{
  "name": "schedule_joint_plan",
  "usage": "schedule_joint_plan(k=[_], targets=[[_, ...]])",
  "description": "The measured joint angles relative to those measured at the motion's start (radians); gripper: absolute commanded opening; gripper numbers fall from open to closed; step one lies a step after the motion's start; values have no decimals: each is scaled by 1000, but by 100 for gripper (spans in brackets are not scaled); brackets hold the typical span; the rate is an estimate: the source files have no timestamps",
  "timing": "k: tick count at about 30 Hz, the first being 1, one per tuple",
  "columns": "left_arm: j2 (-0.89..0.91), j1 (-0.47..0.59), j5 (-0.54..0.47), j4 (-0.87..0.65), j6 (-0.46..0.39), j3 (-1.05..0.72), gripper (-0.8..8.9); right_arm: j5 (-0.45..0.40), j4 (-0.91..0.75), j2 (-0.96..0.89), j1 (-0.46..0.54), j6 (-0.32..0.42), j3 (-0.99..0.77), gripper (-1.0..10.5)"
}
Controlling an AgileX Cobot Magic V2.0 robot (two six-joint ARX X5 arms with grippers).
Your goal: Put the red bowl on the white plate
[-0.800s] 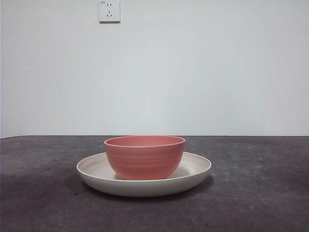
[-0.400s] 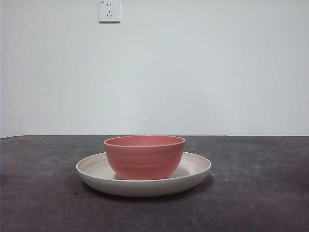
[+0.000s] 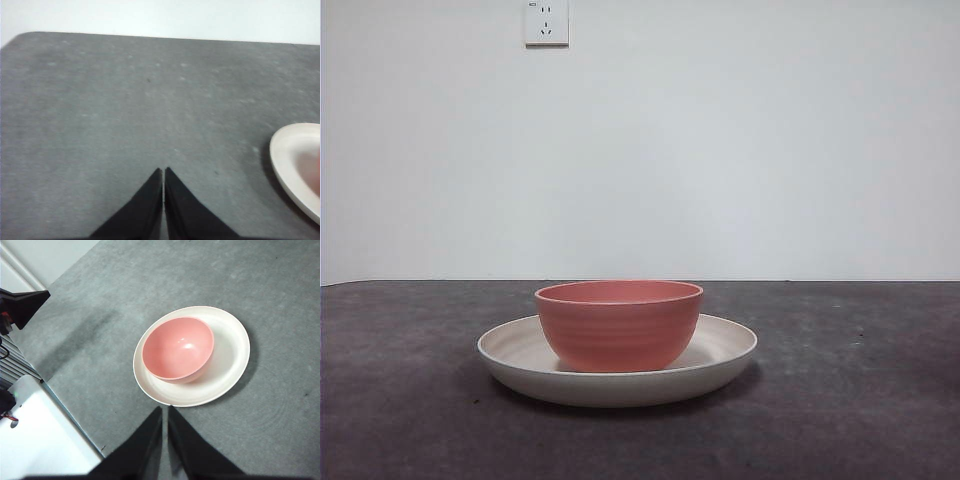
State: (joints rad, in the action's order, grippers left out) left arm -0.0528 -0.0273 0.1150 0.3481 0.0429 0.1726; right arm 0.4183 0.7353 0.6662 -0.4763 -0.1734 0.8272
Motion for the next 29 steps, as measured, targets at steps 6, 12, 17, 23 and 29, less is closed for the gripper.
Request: schedule_joint_plan(k=[6,12,17,23,29], targets=[[28,0,-142,-30,0,-29,7,0,0,0,0,0,0,15],[44,-10,-155,-32,0,-95,7,0,0,0,0,0,0,15],[48,-13,-158,-94,-1,-114,7,0,0,0,0,0,0,16],[48,-13,-158,-166,-2,-140,7,0,0,0,0,0,0,15],[48,-13,-158,-166,-1,-140,7,0,0,0,0,0,0,15]])
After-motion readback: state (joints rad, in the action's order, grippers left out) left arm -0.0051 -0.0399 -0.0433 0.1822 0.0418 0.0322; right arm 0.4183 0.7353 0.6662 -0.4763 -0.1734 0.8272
